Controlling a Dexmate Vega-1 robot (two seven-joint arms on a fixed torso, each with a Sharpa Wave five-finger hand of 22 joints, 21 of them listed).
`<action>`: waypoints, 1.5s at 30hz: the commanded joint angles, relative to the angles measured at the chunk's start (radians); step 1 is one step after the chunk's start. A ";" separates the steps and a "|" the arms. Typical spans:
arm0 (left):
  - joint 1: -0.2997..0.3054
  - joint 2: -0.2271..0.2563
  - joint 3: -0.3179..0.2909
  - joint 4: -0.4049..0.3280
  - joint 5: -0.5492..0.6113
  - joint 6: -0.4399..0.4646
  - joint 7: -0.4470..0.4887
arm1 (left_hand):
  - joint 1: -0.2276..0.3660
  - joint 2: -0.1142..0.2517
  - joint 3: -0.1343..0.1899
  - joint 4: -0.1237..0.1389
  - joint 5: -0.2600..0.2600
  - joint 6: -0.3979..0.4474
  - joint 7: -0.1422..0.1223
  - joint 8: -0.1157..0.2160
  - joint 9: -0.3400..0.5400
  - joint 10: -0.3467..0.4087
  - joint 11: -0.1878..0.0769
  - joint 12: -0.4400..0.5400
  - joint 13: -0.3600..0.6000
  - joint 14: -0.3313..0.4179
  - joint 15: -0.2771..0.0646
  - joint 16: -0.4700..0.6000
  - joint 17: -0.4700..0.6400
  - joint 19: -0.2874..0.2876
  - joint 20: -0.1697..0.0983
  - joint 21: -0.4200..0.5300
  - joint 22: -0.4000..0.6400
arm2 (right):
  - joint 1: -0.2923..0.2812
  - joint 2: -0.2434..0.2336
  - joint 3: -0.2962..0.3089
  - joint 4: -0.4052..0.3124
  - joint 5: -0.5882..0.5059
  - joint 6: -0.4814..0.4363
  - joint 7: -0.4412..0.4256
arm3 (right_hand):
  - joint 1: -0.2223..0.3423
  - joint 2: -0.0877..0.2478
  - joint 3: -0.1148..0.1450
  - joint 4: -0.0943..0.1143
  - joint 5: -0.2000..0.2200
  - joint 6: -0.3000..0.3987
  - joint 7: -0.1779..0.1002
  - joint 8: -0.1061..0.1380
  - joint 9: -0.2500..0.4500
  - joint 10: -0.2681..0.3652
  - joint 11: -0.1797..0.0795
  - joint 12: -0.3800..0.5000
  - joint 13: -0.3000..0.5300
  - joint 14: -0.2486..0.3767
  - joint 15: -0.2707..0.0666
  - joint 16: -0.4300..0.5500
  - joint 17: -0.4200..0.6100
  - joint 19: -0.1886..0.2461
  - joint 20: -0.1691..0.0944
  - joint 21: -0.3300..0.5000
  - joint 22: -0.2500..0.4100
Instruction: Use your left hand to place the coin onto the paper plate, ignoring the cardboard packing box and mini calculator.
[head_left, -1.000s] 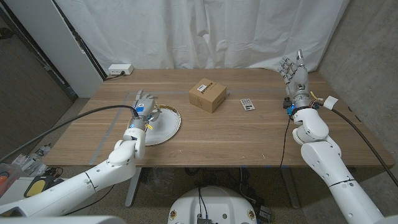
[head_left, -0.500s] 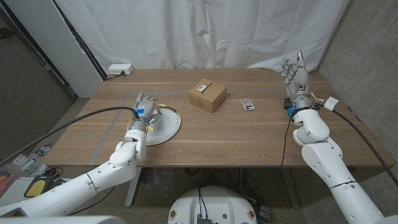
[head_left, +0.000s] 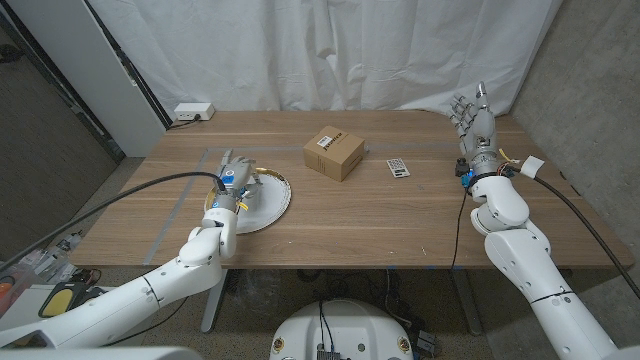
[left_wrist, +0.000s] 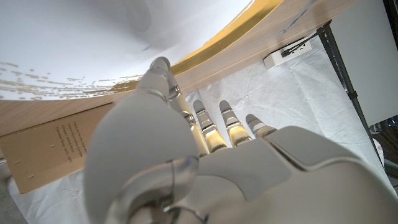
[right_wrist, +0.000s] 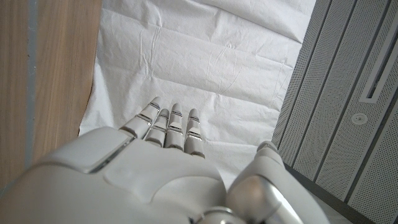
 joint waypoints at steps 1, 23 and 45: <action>-0.017 -0.009 0.011 0.026 -0.013 -0.014 -0.007 | 0.001 0.005 0.010 -0.001 -0.002 0.010 0.016 0.188 0.074 -0.003 0.002 0.000 0.003 0.001 -0.101 -0.001 0.005 -0.005 0.008 -0.004 0.003 | 0.004 0.005 -0.004 0.008 -0.003 -0.003 -0.003 | 0.003 0.009 -0.001 -0.001 0.001 0.005 0.004 0.001 0.003 0.005 0.001 -0.003 0.002 0.004 0.004 -0.001 0.003 0.006 0.005 0.000 0.002; -0.017 -0.013 0.009 0.031 -0.026 -0.015 0.006 | -0.006 0.003 0.018 -0.001 -0.007 -0.054 0.009 0.169 0.052 -0.038 0.010 -0.009 0.008 -0.027 -0.075 -0.007 0.006 -0.015 0.014 -0.007 0.004 | 0.008 0.005 -0.003 0.013 -0.003 0.003 0.000 | 0.004 0.010 -0.002 -0.001 0.000 0.005 0.003 0.001 0.003 0.005 0.001 -0.003 0.002 0.004 0.005 0.000 0.004 0.005 0.005 0.000 0.002; -0.009 -0.007 0.002 0.010 -0.054 -0.022 0.002 | -0.034 -0.002 0.030 0.002 -0.018 -0.349 0.023 0.020 -0.011 -0.163 0.016 -0.022 0.008 -0.138 -0.046 -0.021 0.002 -0.061 0.018 -0.010 0.006 | -0.001 0.001 0.013 0.013 0.007 0.008 0.007 | 0.004 0.011 -0.002 -0.002 0.000 0.006 0.002 0.001 0.003 0.006 0.002 -0.003 0.002 0.004 0.005 0.000 0.004 0.005 0.006 -0.001 0.002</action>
